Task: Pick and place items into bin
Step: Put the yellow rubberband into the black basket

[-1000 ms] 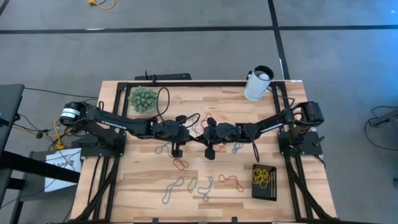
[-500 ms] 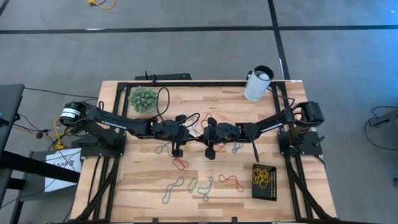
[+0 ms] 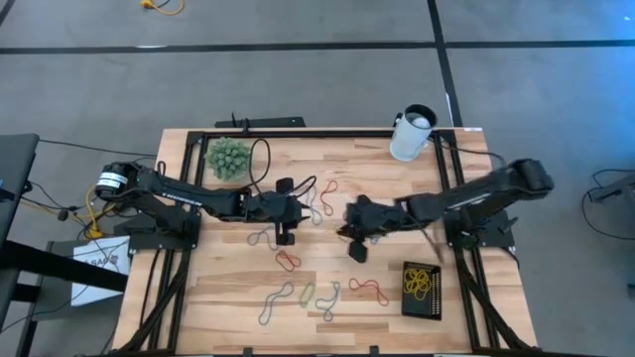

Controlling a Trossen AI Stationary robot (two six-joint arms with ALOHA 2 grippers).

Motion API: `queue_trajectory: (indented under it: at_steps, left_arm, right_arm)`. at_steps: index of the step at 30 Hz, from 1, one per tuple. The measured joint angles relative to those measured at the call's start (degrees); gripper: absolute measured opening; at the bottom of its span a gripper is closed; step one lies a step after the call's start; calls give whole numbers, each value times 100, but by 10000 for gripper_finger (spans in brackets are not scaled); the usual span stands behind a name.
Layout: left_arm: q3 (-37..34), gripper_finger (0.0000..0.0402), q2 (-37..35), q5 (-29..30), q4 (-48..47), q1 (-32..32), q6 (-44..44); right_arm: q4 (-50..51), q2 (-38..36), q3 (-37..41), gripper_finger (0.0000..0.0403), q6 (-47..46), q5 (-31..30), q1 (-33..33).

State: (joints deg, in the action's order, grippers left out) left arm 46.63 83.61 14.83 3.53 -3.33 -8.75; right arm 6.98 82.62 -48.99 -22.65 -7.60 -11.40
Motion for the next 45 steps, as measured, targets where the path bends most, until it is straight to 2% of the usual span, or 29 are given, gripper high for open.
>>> queue_trajectory:
  at_steps: [5, 10, 14, 21, 28, 31, 36, 45]
  left_arm:
    - [0, 108, 0, 212, -7, -1, 3]
    - [0, 109, 0, 212, -2, -2, 79]
    - [0, 109, 0, 212, 0, 0, 87]
    - [0, 109, 0, 210, 28, -2, 92]
    - [0, 109, 0, 208, 50, -2, 131]
    - [0, 109, 0, 208, 59, -2, 146]
    - [0, 109, 0, 208, 99, -2, 157]
    - [0, 109, 0, 207, 120, -2, 188]
  right_arm:
    - [2161, -1196, -2, 0, -1649, -130, -731]
    - [3759, -1943, -2, 0, -3572, 194, -1720]
    - [4412, -2117, -2, 0, -4890, 628, -2570]
    - [5011, -1792, -1, 0, -6501, 625, -3571]
    - [5219, -1099, 0, 3, -6649, 628, -3916]
    - [5165, -866, 0, 13, -6610, 634, -3848]
    - [4932, -639, 0, 33, -6045, 649, -3634]
    - [4911, -537, 0, 52, -5320, 809, -3073]
